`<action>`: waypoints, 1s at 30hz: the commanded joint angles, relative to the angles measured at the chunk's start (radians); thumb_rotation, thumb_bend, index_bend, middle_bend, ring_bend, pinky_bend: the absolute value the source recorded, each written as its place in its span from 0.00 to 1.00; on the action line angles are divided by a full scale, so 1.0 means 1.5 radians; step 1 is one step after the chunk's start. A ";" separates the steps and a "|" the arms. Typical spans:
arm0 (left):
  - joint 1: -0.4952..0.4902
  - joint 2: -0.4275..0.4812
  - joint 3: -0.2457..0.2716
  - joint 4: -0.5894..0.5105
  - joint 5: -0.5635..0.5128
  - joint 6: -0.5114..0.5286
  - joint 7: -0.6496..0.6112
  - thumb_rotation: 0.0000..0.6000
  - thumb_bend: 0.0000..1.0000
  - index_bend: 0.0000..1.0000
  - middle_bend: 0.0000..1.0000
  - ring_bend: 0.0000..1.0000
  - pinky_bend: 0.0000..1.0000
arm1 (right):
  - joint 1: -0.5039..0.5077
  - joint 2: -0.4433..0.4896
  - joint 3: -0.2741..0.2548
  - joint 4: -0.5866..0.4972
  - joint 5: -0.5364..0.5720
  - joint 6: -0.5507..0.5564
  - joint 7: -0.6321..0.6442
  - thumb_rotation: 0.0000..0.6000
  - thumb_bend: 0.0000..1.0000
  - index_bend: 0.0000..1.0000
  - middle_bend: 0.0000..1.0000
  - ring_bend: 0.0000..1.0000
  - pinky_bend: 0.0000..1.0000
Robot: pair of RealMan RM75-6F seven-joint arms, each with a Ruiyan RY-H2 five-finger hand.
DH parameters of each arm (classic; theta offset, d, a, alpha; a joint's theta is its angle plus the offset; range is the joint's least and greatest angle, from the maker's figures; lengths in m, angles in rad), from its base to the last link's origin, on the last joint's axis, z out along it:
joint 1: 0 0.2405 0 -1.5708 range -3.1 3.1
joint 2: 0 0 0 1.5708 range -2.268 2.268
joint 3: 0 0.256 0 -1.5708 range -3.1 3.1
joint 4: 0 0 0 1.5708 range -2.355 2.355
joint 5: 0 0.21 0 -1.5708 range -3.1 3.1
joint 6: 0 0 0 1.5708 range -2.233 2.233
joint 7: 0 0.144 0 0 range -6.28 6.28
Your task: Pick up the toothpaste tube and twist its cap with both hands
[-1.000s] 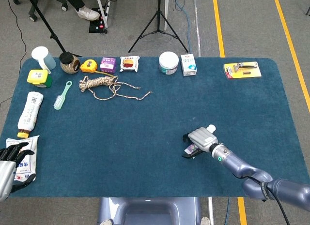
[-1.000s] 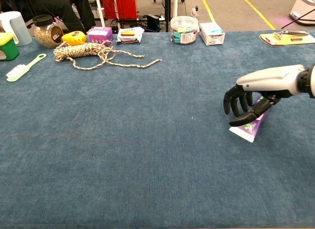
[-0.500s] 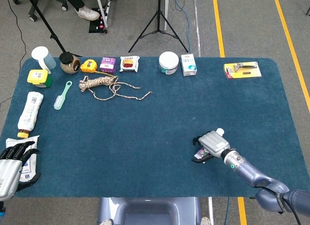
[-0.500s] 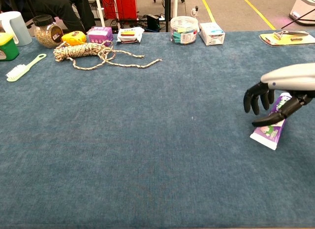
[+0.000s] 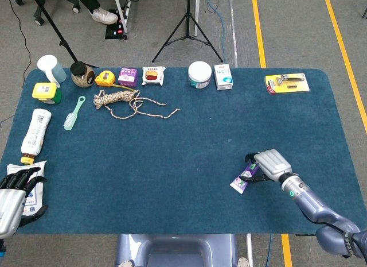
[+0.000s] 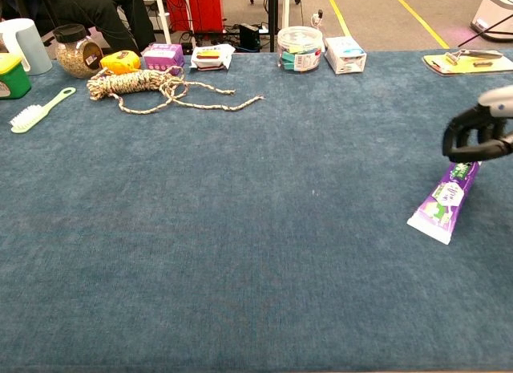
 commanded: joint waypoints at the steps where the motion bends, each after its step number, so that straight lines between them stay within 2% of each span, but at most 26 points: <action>1: -0.001 0.001 -0.001 -0.001 0.000 0.000 0.001 1.00 0.18 0.32 0.21 0.18 0.21 | -0.009 0.008 -0.014 0.003 0.027 -0.014 -0.023 0.11 0.28 0.29 0.37 0.43 0.36; 8: -0.002 0.002 -0.002 -0.005 0.003 0.000 0.002 1.00 0.18 0.32 0.21 0.18 0.21 | -0.017 0.003 -0.023 0.025 0.066 -0.025 -0.055 0.07 0.28 0.29 0.37 0.43 0.36; 16: -0.001 0.002 -0.002 -0.005 0.003 0.002 0.002 1.00 0.18 0.32 0.21 0.18 0.21 | -0.009 -0.014 -0.017 0.052 0.092 -0.044 -0.070 0.02 0.28 0.29 0.37 0.43 0.36; 30: 0.012 0.009 0.005 0.006 0.000 0.015 -0.008 1.00 0.18 0.32 0.21 0.18 0.21 | 0.035 -0.061 0.021 0.089 0.105 -0.082 -0.070 0.01 0.28 0.29 0.37 0.43 0.36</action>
